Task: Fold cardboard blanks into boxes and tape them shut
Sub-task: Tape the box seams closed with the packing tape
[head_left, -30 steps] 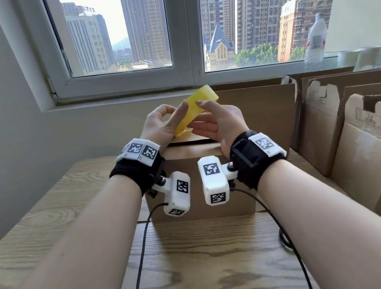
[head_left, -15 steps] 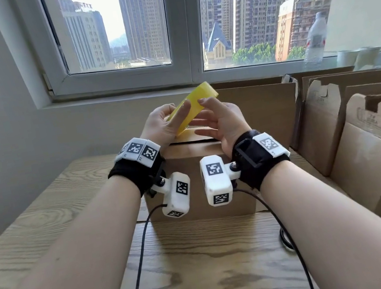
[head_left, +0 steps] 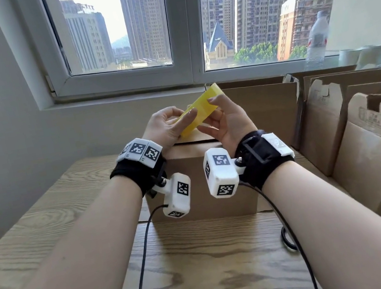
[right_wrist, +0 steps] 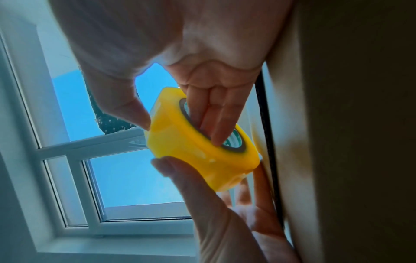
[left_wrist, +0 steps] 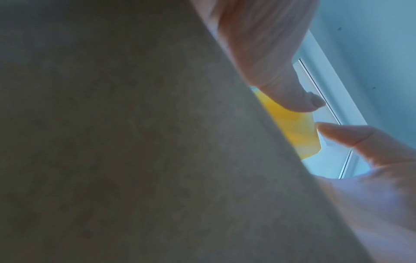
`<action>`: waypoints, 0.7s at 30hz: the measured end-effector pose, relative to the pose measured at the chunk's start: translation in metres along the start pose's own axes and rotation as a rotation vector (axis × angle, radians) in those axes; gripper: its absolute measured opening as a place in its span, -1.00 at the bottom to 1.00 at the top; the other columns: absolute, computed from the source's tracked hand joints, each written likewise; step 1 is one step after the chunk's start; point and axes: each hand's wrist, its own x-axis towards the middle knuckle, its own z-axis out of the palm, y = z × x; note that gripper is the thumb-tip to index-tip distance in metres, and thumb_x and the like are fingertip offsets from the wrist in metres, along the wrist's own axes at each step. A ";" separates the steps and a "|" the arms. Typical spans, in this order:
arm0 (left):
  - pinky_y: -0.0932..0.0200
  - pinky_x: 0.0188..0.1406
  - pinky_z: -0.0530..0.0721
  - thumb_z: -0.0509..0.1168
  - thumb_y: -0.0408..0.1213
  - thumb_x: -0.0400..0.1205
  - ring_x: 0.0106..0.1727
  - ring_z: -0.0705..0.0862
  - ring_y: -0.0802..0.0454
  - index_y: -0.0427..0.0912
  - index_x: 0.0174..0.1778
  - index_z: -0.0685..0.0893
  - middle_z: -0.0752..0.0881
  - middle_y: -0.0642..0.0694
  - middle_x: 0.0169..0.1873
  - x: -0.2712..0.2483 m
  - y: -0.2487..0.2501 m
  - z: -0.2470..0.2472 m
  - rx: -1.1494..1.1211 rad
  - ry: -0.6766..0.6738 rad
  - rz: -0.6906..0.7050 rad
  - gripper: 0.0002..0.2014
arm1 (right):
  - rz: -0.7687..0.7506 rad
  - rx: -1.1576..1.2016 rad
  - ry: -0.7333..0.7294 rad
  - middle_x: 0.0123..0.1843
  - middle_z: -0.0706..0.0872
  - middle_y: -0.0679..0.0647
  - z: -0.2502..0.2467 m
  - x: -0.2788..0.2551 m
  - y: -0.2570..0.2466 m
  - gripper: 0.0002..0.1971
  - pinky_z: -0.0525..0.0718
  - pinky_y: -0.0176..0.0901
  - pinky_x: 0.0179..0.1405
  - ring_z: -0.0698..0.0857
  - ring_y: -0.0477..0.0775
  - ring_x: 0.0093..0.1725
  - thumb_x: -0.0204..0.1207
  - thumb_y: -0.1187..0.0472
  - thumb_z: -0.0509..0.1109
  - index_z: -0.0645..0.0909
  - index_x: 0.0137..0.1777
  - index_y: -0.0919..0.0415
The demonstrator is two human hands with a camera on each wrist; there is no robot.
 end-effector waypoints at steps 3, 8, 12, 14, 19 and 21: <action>0.24 -0.13 0.53 0.40 -0.11 0.63 -0.02 0.60 -0.02 -0.19 -0.17 0.57 0.67 0.51 -0.48 -0.001 0.002 0.001 0.042 0.003 0.027 -0.77 | -0.006 -0.030 -0.051 0.17 0.74 0.34 0.001 -0.002 0.000 -0.91 0.75 -0.11 -0.05 0.72 0.16 0.00 0.60 0.32 0.28 0.58 -0.12 0.20; 0.21 -0.14 0.57 0.45 0.09 0.49 -0.06 0.63 -0.02 -0.31 -0.06 0.63 0.75 0.30 -0.42 0.004 -0.003 -0.001 0.045 0.037 0.039 -0.53 | -0.050 -0.074 -0.038 -0.10 0.77 0.19 0.002 -0.002 0.001 -0.88 0.72 -0.07 0.00 0.75 0.10 -0.14 0.61 0.33 0.33 0.63 -0.16 0.20; 0.03 -0.05 0.58 0.45 0.53 0.16 -0.10 0.67 -0.02 -0.50 0.05 0.63 0.74 -0.13 -0.02 0.003 -0.002 -0.003 0.075 0.078 0.094 0.04 | -0.075 -0.247 -0.099 -0.11 0.78 0.08 0.006 -0.003 0.004 -0.94 0.72 -0.14 -0.06 0.78 0.02 -0.17 0.62 0.30 0.39 0.68 0.02 0.20; 0.05 -0.03 0.51 0.37 0.65 0.00 -0.05 0.62 0.01 -0.51 -0.10 0.63 0.63 -0.01 -0.04 0.002 -0.001 -0.002 0.134 0.096 0.142 0.13 | -0.069 -0.248 -0.107 -0.17 0.77 0.05 0.006 -0.004 0.004 -0.94 0.71 -0.12 -0.05 0.77 -0.01 -0.23 0.61 0.34 0.37 0.67 0.01 0.22; 0.38 -0.08 0.51 0.52 0.30 0.30 -0.12 0.67 0.20 -0.19 -0.21 0.64 0.72 0.30 -0.33 0.004 0.000 -0.002 0.106 0.076 0.117 -0.43 | -0.007 -0.018 0.003 -0.20 0.77 0.12 0.001 0.003 0.001 -0.93 0.74 -0.11 -0.11 0.77 0.06 -0.25 0.62 0.24 0.36 0.63 -0.03 0.23; 0.43 0.03 0.48 0.51 0.27 0.37 0.02 0.68 0.20 -0.16 -0.15 0.70 0.68 0.32 -0.23 0.005 -0.001 -0.003 0.151 0.077 0.123 -0.49 | 0.027 0.056 0.046 -0.19 0.76 0.12 -0.001 0.006 0.000 -0.82 0.76 -0.15 -0.18 0.76 0.04 -0.28 0.63 0.12 0.34 0.58 0.09 0.23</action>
